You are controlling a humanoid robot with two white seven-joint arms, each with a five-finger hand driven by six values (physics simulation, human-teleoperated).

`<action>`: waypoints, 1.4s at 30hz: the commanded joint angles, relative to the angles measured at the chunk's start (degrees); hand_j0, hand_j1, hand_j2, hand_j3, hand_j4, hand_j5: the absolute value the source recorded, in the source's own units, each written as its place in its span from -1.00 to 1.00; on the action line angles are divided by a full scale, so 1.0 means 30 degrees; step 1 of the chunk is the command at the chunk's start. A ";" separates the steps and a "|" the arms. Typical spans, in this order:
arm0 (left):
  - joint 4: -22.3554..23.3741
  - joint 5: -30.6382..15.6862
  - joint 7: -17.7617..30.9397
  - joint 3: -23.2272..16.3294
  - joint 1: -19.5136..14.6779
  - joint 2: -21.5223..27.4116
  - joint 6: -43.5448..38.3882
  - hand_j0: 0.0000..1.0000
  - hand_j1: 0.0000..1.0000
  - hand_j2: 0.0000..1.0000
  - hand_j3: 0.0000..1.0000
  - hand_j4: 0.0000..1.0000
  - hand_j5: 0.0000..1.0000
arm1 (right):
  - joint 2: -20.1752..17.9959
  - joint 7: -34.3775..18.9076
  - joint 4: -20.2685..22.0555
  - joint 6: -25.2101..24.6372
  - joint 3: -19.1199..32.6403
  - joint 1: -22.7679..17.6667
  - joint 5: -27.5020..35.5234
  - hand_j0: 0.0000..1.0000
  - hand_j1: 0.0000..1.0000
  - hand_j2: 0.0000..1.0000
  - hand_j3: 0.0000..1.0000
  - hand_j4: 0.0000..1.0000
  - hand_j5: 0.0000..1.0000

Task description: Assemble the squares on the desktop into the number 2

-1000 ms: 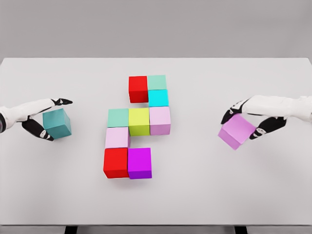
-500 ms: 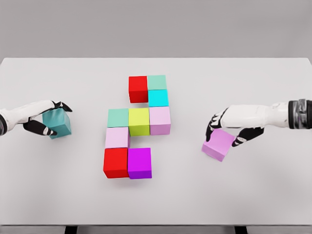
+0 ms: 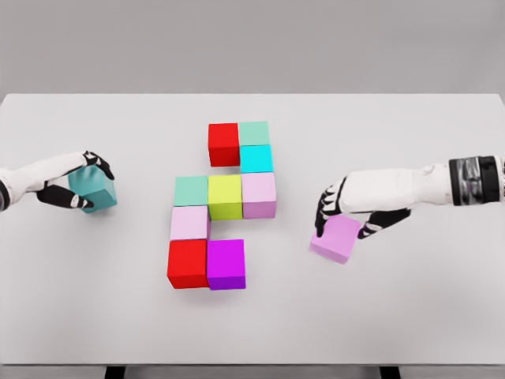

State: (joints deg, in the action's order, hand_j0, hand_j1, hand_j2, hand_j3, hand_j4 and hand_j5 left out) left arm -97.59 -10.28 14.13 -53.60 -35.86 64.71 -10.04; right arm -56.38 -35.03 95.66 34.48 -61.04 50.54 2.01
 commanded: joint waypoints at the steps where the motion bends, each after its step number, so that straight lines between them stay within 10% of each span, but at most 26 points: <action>1: 0.0011 0.0028 -0.0022 0.0084 -0.0028 -0.0301 0.0005 0.08 0.08 0.08 0.08 0.08 0.08 | 0.0307 0.0009 0.0016 0.0168 -0.0452 0.0000 0.0092 0.24 0.24 0.24 0.24 0.24 0.24; 20: 0.0597 0.2928 0.0065 -0.0004 -0.1903 -0.3524 -0.1577 0.06 0.06 0.06 0.06 0.06 0.06 | 0.1274 0.0009 0.0133 0.0175 -0.1712 0.1348 0.0121 0.24 0.24 0.24 0.24 0.24 0.24; 34: 0.3673 0.4159 0.0153 -0.0238 -0.3134 -0.6161 -0.1577 0.06 0.06 0.06 0.06 0.06 0.06 | -0.0776 0.0009 -0.0043 0.0175 -0.0599 0.1524 0.0121 0.36 0.36 0.36 0.36 0.36 0.36; 42: 0.4405 0.4745 0.0124 -0.0297 -0.3778 -0.7216 -0.1577 0.05 0.05 0.05 0.05 0.05 0.05 | -0.2152 0.0009 -0.0277 0.0175 0.0631 0.1377 -0.0260 1.00 1.00 1.00 1.00 1.00 1.00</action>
State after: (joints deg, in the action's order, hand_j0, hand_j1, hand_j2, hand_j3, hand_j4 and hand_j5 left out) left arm -84.82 3.56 14.59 -54.46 -47.20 43.86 -14.80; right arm -61.21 -35.02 95.12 35.15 -60.63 54.58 1.31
